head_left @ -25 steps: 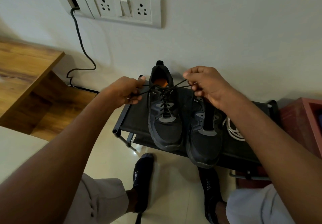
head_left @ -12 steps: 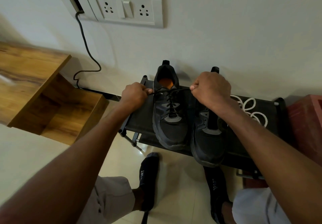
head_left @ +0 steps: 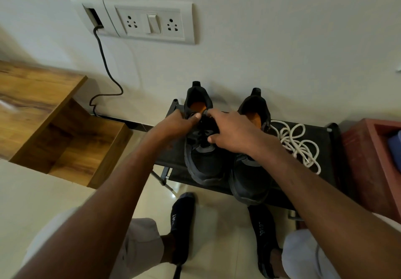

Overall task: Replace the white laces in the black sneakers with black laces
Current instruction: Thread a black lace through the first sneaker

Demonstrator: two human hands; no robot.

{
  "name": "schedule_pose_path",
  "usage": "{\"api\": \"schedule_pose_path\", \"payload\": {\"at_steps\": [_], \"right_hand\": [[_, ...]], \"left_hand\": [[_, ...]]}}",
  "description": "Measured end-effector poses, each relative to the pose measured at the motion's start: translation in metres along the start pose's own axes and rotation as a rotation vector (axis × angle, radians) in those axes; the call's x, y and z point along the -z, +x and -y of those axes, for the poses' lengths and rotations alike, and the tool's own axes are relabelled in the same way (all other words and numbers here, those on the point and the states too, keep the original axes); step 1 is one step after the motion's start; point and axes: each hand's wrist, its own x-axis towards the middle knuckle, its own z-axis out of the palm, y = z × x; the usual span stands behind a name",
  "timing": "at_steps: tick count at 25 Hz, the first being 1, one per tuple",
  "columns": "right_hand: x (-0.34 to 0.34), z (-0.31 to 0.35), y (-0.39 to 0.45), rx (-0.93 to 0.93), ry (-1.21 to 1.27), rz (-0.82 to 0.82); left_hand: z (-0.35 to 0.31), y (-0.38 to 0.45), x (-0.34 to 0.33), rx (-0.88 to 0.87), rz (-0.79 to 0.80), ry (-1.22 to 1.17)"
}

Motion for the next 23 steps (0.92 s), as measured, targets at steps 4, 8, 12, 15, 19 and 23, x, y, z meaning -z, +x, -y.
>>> {"api": "schedule_pose_path", "payload": {"at_steps": [4, 8, 12, 15, 19, 23], "right_hand": [[-0.011, 0.002, 0.009, -0.143, 0.238, 0.172], [-0.009, -0.007, 0.014, -0.173, 0.345, 0.157], [0.008, -0.018, 0.003, -0.123, 0.214, -0.176], [0.033, -0.052, -0.019, -0.267, 0.302, -0.443], [0.059, -0.118, -0.064, -0.530, 0.527, -0.671], [0.067, -0.166, -0.109, -0.651, 0.760, -0.895]], "left_hand": [[-0.004, 0.000, -0.011, 0.113, 0.071, -0.107], [-0.012, 0.001, -0.004, 0.028, 0.019, -0.013], [-0.033, 0.005, -0.017, -0.152, -0.349, 0.349], [-0.068, -0.003, -0.036, -0.398, -0.392, 0.282], [-0.118, -0.019, -0.083, -0.660, -0.317, 0.246], [-0.160, -0.035, -0.157, -0.894, -0.151, 0.289]]}}
